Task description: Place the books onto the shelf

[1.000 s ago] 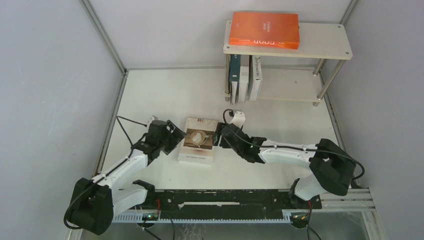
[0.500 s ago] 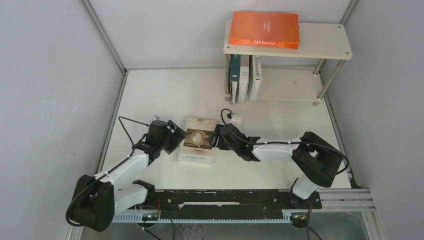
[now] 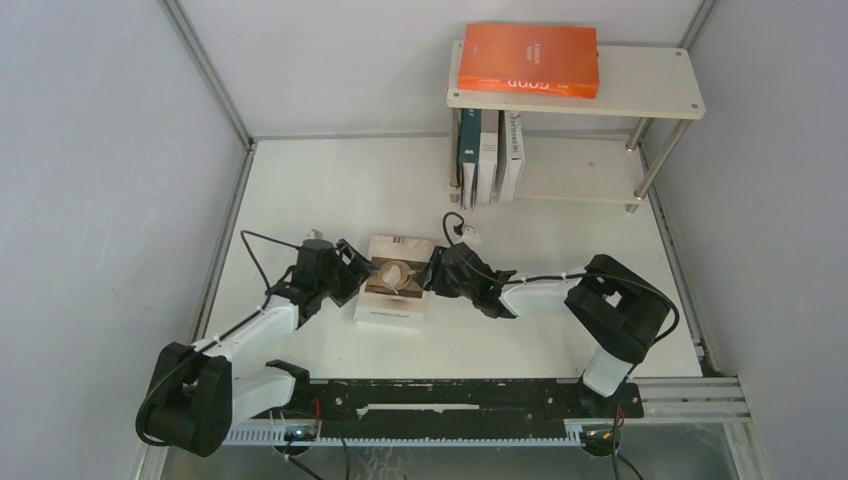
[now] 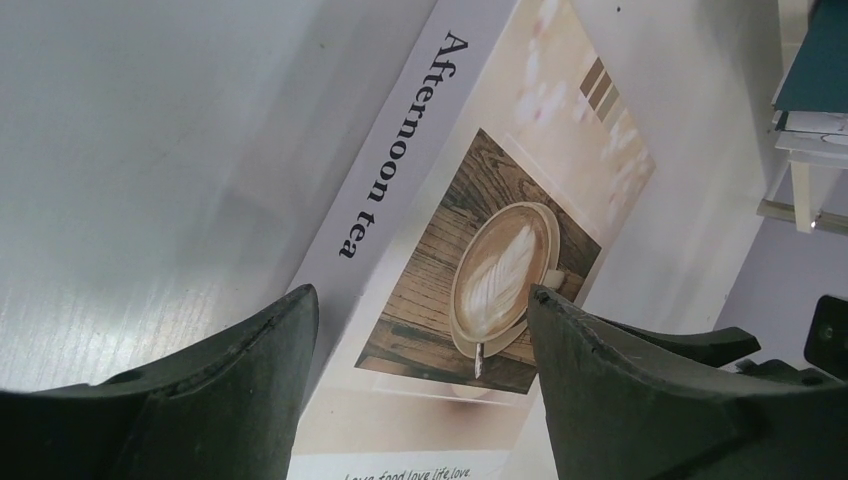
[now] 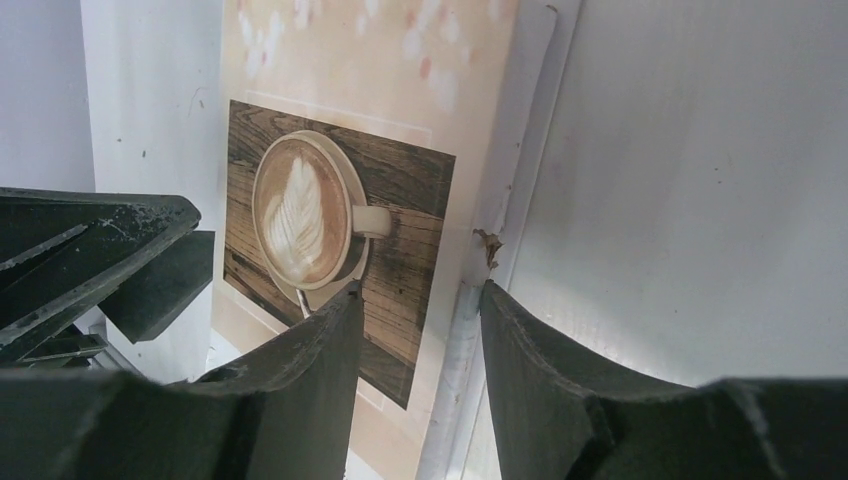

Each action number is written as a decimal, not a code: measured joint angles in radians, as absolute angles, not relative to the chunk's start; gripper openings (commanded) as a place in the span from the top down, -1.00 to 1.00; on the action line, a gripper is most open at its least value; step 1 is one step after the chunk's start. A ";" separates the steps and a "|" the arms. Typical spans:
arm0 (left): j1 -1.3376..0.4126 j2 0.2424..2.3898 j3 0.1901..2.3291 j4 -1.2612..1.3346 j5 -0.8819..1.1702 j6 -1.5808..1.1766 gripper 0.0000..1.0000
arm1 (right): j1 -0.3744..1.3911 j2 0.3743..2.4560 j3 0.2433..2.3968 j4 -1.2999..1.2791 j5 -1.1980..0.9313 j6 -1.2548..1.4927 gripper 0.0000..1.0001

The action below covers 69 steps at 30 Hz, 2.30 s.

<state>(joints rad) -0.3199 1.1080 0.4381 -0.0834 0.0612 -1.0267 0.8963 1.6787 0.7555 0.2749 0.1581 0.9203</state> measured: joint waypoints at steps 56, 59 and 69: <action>-0.219 1.174 0.279 0.223 0.398 -0.997 -0.99 | 0.777 1.571 0.743 0.257 -0.103 1.077 0.67; -0.219 1.189 0.270 0.262 0.421 -1.005 -0.99 | 0.773 1.547 0.743 0.204 -0.091 1.066 0.30; -0.217 1.173 0.247 0.282 0.432 -1.013 -1.00 | 0.796 1.490 0.704 0.064 0.020 0.970 -0.27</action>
